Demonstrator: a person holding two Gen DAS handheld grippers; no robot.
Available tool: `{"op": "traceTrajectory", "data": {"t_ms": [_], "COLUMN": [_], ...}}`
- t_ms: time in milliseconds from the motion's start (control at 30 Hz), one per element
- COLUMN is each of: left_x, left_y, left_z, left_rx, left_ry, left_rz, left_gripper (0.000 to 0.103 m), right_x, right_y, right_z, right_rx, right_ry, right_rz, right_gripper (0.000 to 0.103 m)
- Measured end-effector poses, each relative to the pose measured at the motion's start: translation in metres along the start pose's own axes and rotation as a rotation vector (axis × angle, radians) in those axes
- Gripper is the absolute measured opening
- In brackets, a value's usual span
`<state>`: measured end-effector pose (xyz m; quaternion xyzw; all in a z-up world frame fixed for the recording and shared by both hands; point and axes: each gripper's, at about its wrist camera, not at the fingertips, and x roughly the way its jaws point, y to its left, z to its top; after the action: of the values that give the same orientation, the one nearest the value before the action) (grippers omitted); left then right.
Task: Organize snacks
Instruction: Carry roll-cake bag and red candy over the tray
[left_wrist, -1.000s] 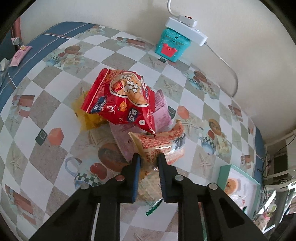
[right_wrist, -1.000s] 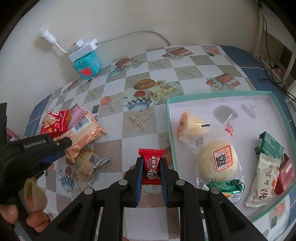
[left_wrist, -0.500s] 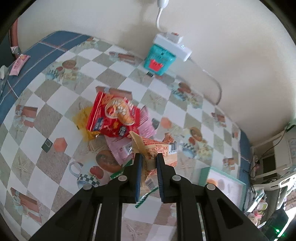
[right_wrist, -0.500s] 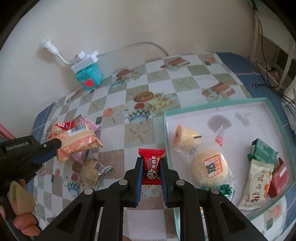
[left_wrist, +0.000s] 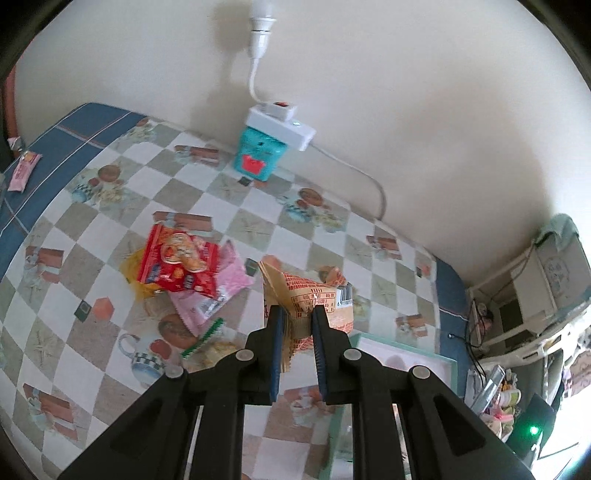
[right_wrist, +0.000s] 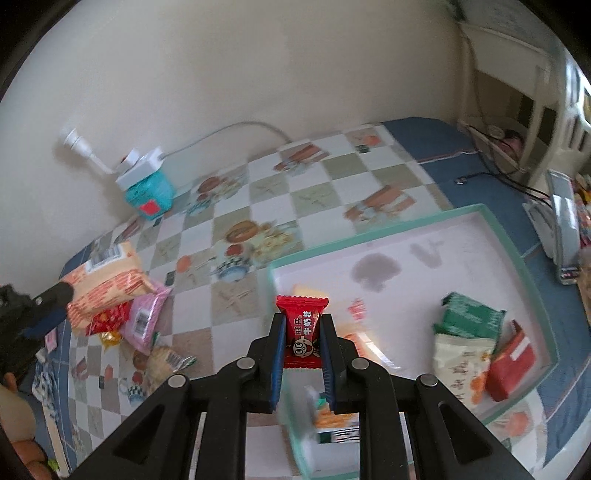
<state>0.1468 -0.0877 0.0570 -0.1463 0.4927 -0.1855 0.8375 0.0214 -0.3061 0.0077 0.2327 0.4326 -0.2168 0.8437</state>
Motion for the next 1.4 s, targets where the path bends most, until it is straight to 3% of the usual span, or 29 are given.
{"op": "traceTrajectory", "data": {"t_ms": [200,233,267,400,567,667,700,767,800,833,967,1100,1300,1400], "left_x": [-0.001,0.0,0.001,0.006,0.026,0.042,0.046,0.054,0.058,0.061,0.072,0.089,0.11,0.122], "left_y": [-0.032,-0.041,-0.047,-0.075,-0.086,-0.074,-0.071,-0.065,-0.061,-0.059,-0.06,-0.065,-0.078,-0.085], "left_z": [-0.011,-0.015,-0.018,-0.031,-0.043,-0.045,-0.045,-0.047,-0.048,-0.049,-0.054,-0.064,-0.083,-0.093], "left_rx": [0.058,0.076,0.09,0.152,0.205,0.171,0.168,0.167,0.168,0.174,0.241,0.358,0.499,0.547], "left_ry": [0.01,0.014,0.017,0.034,0.081,0.123,0.134,0.156,0.166,0.173,0.177,0.217,0.253,0.253], "left_rz": [-0.041,-0.051,-0.054,-0.06,-0.008,0.018,0.018,0.023,0.03,0.03,0.057,0.073,0.056,0.082], "left_gripper": [0.015,0.006,0.004,0.004,0.004,0.004,0.007,0.024,0.043,0.052,0.053,0.07,0.077,0.081], "right_x": [-0.007,-0.007,-0.007,-0.004,-0.002,0.002,0.003,0.005,0.007,0.008,0.013,0.016,0.019,0.021], "right_y": [-0.041,-0.049,-0.054,-0.076,-0.09,-0.092,-0.093,-0.094,-0.094,-0.095,-0.1,-0.107,-0.111,-0.11], "right_z": [0.007,0.008,0.008,0.008,0.006,0.005,0.004,0.003,0.003,0.002,0.0,-0.002,-0.004,-0.005], "right_rx": [0.071,0.085,0.094,0.132,0.15,0.157,0.159,0.162,0.164,0.167,0.181,0.2,0.214,0.212], "right_ry": [-0.015,-0.017,-0.017,-0.004,0.007,0.02,0.025,0.032,0.035,0.039,0.06,0.074,0.088,0.092], "right_rz": [-0.042,-0.05,-0.056,-0.078,-0.081,-0.078,-0.075,-0.07,-0.068,-0.065,-0.067,-0.072,-0.066,-0.062], "right_gripper": [0.019,0.019,0.019,0.019,0.019,0.019,0.019,0.019,0.019,0.019,0.019,0.019,0.019,0.019]}}
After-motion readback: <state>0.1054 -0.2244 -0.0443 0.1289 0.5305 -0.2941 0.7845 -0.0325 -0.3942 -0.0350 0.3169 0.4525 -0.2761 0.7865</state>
